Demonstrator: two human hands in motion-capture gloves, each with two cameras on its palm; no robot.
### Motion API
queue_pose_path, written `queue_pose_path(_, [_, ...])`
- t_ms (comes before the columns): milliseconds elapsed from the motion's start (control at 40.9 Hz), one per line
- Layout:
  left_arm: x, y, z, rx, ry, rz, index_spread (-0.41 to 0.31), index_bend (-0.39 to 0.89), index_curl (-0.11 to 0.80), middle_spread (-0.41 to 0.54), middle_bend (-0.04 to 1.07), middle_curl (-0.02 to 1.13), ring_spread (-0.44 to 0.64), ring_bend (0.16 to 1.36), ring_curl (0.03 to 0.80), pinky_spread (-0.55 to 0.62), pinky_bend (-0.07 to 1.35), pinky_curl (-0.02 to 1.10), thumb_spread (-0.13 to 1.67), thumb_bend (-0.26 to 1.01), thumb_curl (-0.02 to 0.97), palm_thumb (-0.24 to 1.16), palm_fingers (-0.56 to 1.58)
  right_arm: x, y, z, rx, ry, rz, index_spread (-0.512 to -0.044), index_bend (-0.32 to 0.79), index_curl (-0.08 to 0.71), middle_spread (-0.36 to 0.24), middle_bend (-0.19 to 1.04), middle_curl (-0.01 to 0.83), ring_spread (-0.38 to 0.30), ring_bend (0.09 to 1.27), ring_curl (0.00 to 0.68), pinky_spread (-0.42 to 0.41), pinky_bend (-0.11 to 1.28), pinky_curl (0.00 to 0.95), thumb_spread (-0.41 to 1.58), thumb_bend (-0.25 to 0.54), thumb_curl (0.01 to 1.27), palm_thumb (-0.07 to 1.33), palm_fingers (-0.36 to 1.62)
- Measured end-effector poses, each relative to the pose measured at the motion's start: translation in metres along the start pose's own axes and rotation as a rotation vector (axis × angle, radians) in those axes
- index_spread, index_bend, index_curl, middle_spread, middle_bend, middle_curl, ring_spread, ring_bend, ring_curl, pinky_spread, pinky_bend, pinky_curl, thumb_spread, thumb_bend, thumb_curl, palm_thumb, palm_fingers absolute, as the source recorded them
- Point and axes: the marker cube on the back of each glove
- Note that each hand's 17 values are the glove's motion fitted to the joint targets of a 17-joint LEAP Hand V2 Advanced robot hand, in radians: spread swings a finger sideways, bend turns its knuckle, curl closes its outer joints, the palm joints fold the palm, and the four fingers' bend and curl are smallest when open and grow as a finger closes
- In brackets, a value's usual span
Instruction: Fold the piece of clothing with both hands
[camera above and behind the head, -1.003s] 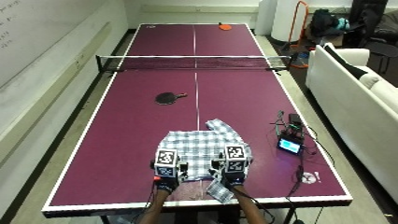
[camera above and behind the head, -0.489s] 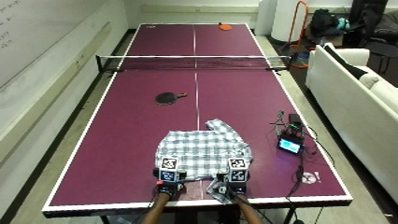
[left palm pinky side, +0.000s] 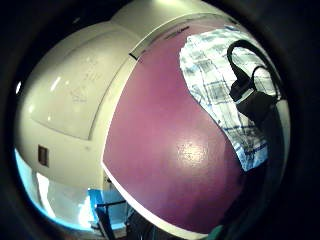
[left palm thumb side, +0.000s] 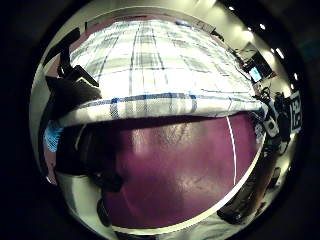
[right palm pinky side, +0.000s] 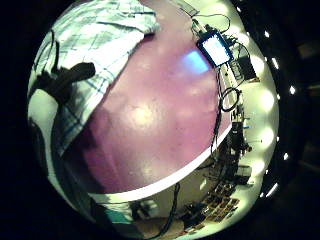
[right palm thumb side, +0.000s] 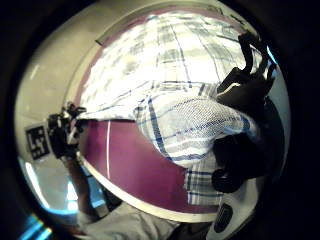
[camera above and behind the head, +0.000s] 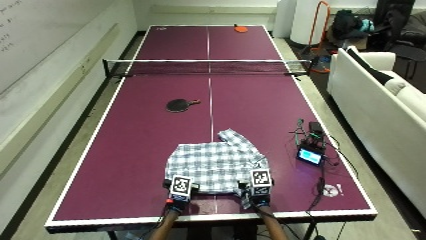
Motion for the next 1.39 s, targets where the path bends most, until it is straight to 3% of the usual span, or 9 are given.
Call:
queue_pose_path(122, [-0.013,0.016,-0.024,-0.124,0.069,0.045,-0.300,0.22,0.362,-0.307,0.28,0.41,-0.31,0.61,0.340,-0.21,0.30,0.34,1.21,0.09,0.291,0.52,1.19,0.021,-0.030,0.033,-0.143,-0.025,-0.140,-0.348,0.23,0.330,-0.273,0.35,0.395,-0.297,0.56,0.349,-0.183,0.41,0.333,1.13,0.151,0.32,0.78,1.26])
queue_pose_path(294, [-0.030,0.027,-0.106,-0.428,0.308,0.192,-0.328,0.18,0.383,-0.356,0.38,0.46,-0.35,0.59,0.358,-0.26,0.25,0.35,1.20,0.07,0.293,0.57,1.27,0.023,-0.016,-0.056,-0.381,-0.106,-0.326,-0.344,0.15,0.335,-0.280,0.41,0.426,-0.310,0.63,0.387,-0.259,0.40,0.350,1.10,0.121,0.31,0.82,1.33])
queue_pose_path(441, [-0.042,0.013,-0.145,-0.505,0.367,0.232,-0.335,0.17,0.396,-0.375,0.43,0.48,-0.37,0.60,0.370,-0.27,0.23,0.35,1.19,0.05,0.291,0.60,1.28,0.022,-0.049,-0.092,-0.347,-0.180,-0.320,-0.340,0.15,0.341,-0.279,0.43,0.440,-0.304,0.69,0.409,-0.280,0.39,0.354,1.10,0.097,0.31,0.85,1.34])
queue_pose_path(661, [-0.050,-0.059,-0.107,-0.449,0.110,0.009,-0.337,0.16,0.400,-0.393,0.51,0.50,-0.38,0.64,0.396,-0.29,0.21,0.37,1.17,0.02,0.291,0.62,1.31,-0.010,-0.109,-0.126,-0.303,-0.155,-0.106,-0.338,0.14,0.342,-0.275,0.47,0.456,-0.285,0.77,0.438,-0.284,0.37,0.356,1.07,0.061,0.31,0.89,1.35])
queue_pose_path(759, [-0.053,-0.070,-0.125,-0.361,-0.072,-0.107,-0.341,0.18,0.409,-0.395,0.52,0.51,-0.39,0.65,0.404,-0.29,0.20,0.37,1.17,0.00,0.289,0.63,1.30,-0.025,-0.146,-0.103,-0.293,-0.030,-0.046,-0.338,0.15,0.344,-0.270,0.49,0.464,-0.273,0.79,0.446,-0.278,0.37,0.359,1.06,0.040,0.31,0.90,1.34])
queue_pose_path(979, [-0.044,-0.076,-0.087,-0.351,-0.027,-0.109,-0.354,0.25,0.455,-0.381,0.45,0.49,-0.37,0.63,0.407,-0.25,0.19,0.37,1.19,-0.01,0.279,0.63,1.23,-0.038,-0.189,-0.063,-0.191,0.153,0.004,-0.346,0.18,0.367,-0.262,0.52,0.472,-0.263,0.80,0.455,-0.270,0.35,0.359,1.04,-0.015,0.30,0.89,1.35])
queue_pose_path(1175, [-0.048,-0.067,-0.075,-0.397,0.024,-0.147,-0.363,0.24,0.471,-0.389,0.45,0.49,-0.37,0.62,0.407,-0.24,0.16,0.37,1.20,-0.02,0.269,0.63,1.26,-0.037,-0.186,-0.055,-0.179,0.078,0.031,-0.348,0.18,0.388,-0.260,0.53,0.478,-0.255,0.80,0.458,-0.264,0.33,0.358,1.04,-0.020,0.29,0.88,1.35])
queue_pose_path(1322, [-0.055,-0.074,-0.082,-0.146,0.019,-0.185,-0.350,0.21,0.474,-0.381,0.47,0.50,-0.35,0.59,0.405,-0.19,0.16,0.36,1.20,-0.01,0.266,0.63,1.16,-0.008,-0.158,-0.069,-0.053,0.026,0.138,-0.348,0.11,0.374,-0.261,0.52,0.475,-0.267,0.73,0.437,-0.207,0.33,0.365,1.04,-0.029,0.29,0.86,1.15])
queue_pose_path(1395, [-0.056,-0.071,-0.088,-0.004,-0.003,-0.190,-0.302,0.10,0.443,-0.345,0.37,0.48,-0.31,0.56,0.403,-0.14,0.21,0.38,1.20,-0.01,0.267,0.63,0.93,0.028,-0.132,-0.073,0.059,0.016,0.267,-0.350,0.12,0.364,-0.270,0.45,0.454,-0.276,0.65,0.414,-0.162,0.35,0.368,1.06,-0.029,0.28,0.84,1.02])
